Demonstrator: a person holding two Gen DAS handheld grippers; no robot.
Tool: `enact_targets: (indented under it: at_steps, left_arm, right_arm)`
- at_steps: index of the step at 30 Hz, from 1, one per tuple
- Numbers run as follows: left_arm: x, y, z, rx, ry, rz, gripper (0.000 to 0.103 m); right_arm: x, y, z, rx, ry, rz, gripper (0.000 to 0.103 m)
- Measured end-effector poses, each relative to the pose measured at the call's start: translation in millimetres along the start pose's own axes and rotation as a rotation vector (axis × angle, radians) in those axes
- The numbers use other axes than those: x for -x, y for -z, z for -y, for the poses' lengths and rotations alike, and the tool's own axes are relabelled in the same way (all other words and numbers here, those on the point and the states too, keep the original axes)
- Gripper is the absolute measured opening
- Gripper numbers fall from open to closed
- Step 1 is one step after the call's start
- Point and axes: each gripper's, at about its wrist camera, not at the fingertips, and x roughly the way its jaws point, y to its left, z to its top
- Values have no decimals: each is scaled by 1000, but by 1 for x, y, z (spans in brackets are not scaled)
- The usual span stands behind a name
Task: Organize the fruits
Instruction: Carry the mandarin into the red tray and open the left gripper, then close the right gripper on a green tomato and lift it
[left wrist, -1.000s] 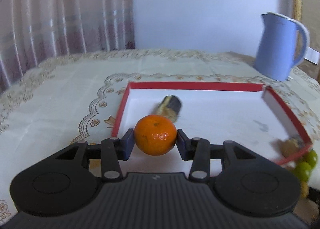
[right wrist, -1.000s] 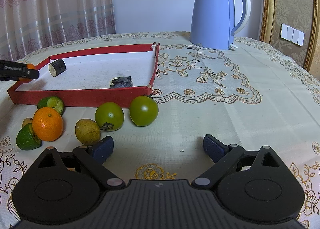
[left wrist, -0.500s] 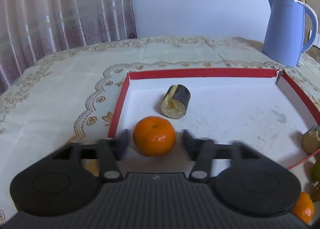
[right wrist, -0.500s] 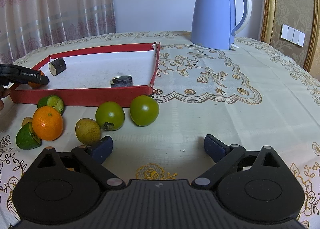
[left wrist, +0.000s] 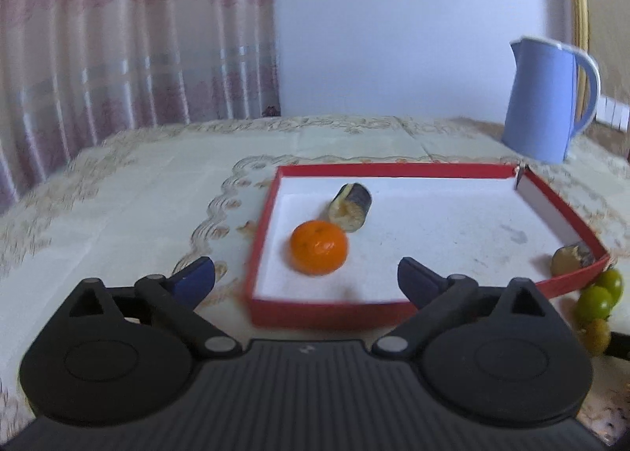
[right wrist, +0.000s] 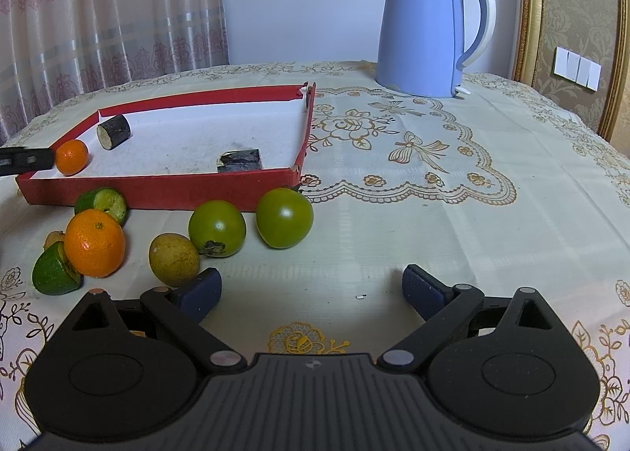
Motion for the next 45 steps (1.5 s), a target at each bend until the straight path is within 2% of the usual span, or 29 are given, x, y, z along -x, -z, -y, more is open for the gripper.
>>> enact_targets:
  at_steps: [2, 11, 15, 19, 26, 29, 30, 31, 39, 45]
  left_arm:
    - [7, 8, -7, 19, 18, -23, 101]
    - [14, 39, -18, 10, 12, -126, 101]
    - [13, 41, -18, 2, 21, -141, 103]
    - [11, 42, -14, -23, 11, -142, 103]
    - [9, 43, -14, -24, 11, -150, 103]
    - [9, 43, -14, -23, 12, -153, 103]
    - [9, 43, -13, -23, 12, -152, 103]
    - [9, 43, -13, -23, 12, -153, 103]
    - [9, 43, -14, -23, 12, -152, 103]
    - [9, 43, -14, -22, 12, -152, 103]
  right_arm:
    - [0, 0, 0, 0, 0, 0, 99]
    - [1, 0, 0, 0, 0, 0, 99]
    - [3, 1, 4, -31, 23, 24, 99]
    - [4, -2, 12, -74, -6, 60, 99]
    - [-3, -13, 3, -3, 38, 84, 98]
    - [-9, -16, 0, 24, 37, 77, 86]
    - [-12, -17, -1, 30, 31, 64, 75]
    - [-16, -19, -1, 33, 13, 50, 69]
    - [-21, -22, -10, 81, -49, 50, 35]
    - [-21, -22, -13, 93, -49, 53, 33]
